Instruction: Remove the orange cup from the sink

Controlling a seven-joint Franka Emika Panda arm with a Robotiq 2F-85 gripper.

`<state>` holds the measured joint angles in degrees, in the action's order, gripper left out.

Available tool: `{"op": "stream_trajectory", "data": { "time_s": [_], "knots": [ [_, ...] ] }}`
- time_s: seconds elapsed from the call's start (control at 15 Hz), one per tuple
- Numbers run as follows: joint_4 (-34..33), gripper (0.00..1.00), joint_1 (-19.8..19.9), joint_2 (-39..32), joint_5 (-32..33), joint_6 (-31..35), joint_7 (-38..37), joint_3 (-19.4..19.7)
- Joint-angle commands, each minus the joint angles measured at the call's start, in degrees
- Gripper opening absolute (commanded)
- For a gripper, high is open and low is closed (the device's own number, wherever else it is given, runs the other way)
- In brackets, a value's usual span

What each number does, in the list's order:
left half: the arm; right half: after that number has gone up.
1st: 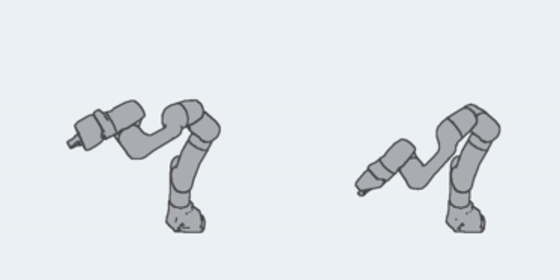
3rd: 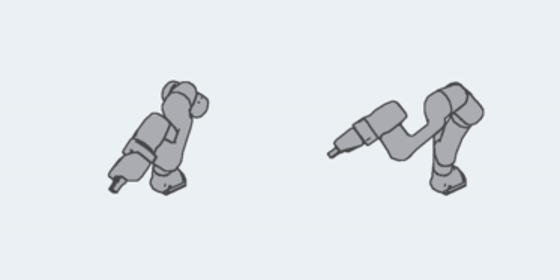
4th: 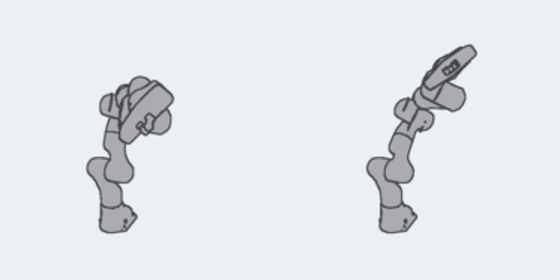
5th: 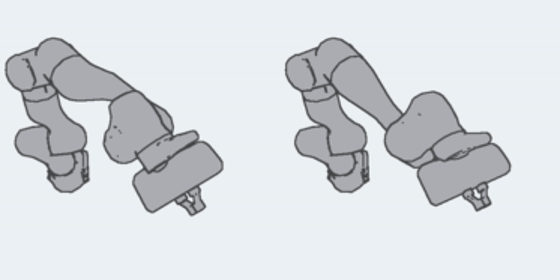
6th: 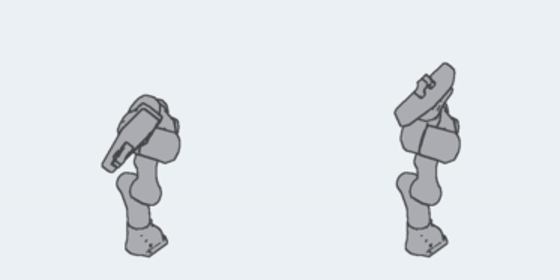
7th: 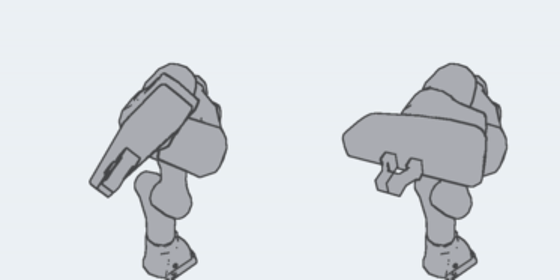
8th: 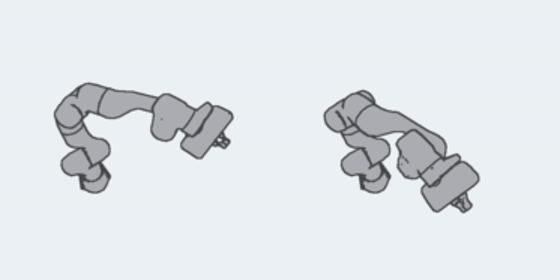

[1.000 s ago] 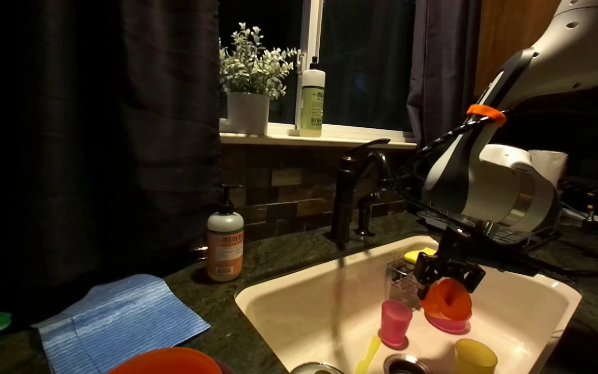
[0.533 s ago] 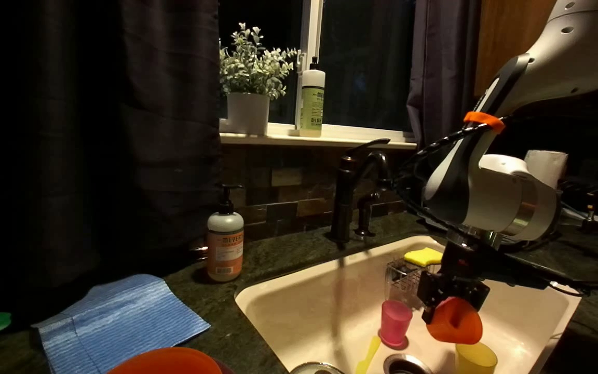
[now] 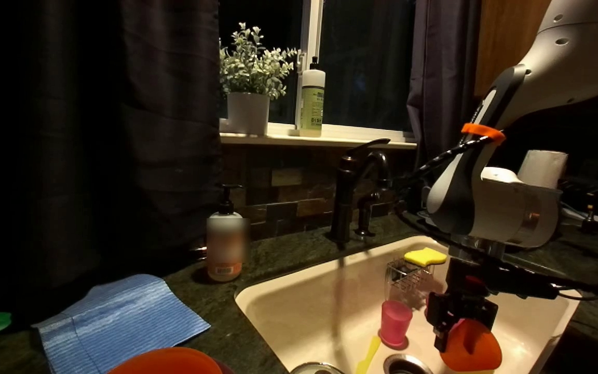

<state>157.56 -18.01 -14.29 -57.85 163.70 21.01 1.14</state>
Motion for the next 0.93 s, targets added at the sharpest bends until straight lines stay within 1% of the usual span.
{"op": "stream_trajectory", "data": {
  "time_s": [0.0,0.27,0.4,0.47,0.67,0.87],
  "knots": [
    [-0.01,0.44,-4.93,-0.76,6.55,-2.39,-4.89,6.17],
    [-0.16,0.44,-10.23,0.24,12.0,-1.85,-8.94,13.97],
    [-0.39,0.44,-13.65,0.26,15.15,-0.95,-11.85,19.07],
    [0.79,0.44,-15.23,1.37,17.27,0.0,-13.65,21.61],
    [0.34,0.44,-21.07,0.76,23.78,-0.14,-19.44,30.86],
    [0.08,0.44,-27.86,0.16,30.89,-1.0,-25.43,40.92]
  ]
}}
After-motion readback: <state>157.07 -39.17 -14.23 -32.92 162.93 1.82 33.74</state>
